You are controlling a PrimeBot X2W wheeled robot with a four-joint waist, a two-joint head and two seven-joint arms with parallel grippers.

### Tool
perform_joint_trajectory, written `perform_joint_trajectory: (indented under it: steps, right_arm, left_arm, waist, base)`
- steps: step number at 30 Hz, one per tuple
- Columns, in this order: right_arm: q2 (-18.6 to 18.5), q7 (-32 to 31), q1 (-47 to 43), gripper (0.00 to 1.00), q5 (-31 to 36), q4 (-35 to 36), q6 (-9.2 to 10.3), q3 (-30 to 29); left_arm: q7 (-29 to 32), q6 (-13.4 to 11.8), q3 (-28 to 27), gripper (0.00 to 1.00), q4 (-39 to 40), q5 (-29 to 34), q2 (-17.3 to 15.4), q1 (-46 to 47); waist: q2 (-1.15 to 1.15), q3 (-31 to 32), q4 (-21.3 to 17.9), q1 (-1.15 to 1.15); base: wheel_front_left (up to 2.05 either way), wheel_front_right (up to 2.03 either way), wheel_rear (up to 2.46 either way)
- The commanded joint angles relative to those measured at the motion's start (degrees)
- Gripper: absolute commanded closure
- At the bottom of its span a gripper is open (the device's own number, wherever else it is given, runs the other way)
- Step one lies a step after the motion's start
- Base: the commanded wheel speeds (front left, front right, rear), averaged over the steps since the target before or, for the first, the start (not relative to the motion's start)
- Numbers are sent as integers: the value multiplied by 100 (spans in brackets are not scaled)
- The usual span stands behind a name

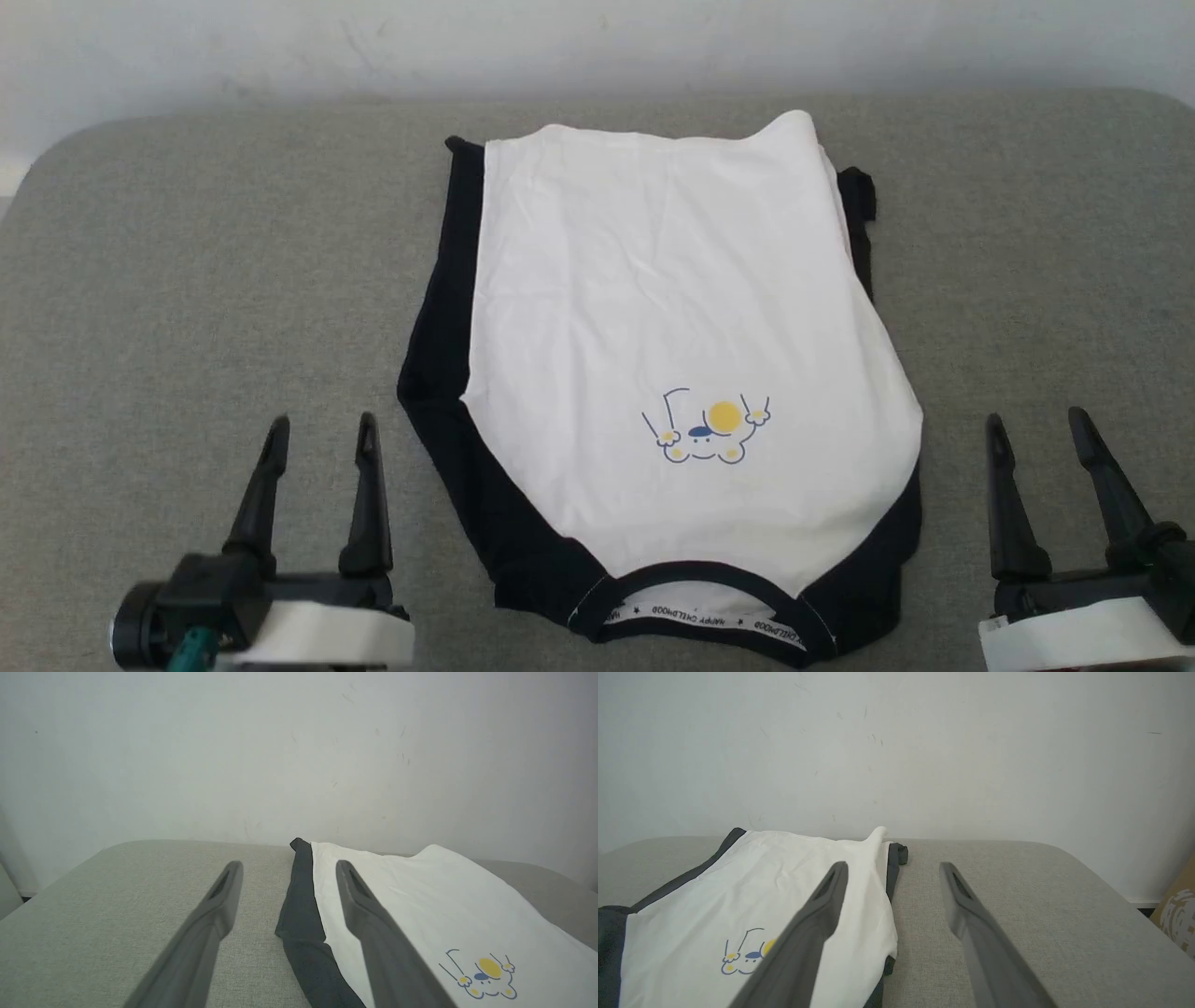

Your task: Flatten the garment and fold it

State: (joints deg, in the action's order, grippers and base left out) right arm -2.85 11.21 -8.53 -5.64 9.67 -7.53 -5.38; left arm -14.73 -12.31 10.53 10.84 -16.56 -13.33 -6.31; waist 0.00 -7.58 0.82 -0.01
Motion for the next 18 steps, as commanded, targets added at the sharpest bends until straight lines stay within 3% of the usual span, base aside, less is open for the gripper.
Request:
perform_joint_trajectory:
  steps: [1,7,9,13,18]
  right_arm:
    - [-3,42,44,0,-40,-25,4,10]
    - [-3,121,269,0,-71,11,4,35]
    - [-3,147,376,0,-78,0,4,77]
    - [-3,195,567,0,-103,-4,4,156]
    - [-3,240,769,0,-72,-23,4,193]
  left_arm:
    - [7,144,-49,0,-90,-36,-133,260]
    - [943,834,-182,0,-249,-771,-481,1578]
    - [1341,1024,-227,0,-428,-873,-732,2142]
    - [2166,1301,-245,0,-839,-1044,-1128,3240]
    - [3099,1454,-267,0,-1347,-1299,-1384,4530]
  waist:
    - [0,-138,-14,1]
    - [0,-679,-30,1]
    - [0,-874,-56,1]
    - [0,-1285,-135,1]
    - [0,-1750,-242,1]
  base:
    - [0,0,0]
    - [0,0,0]
    - [0,0,0]
    - [0,0,0]
    - [0,0,0]
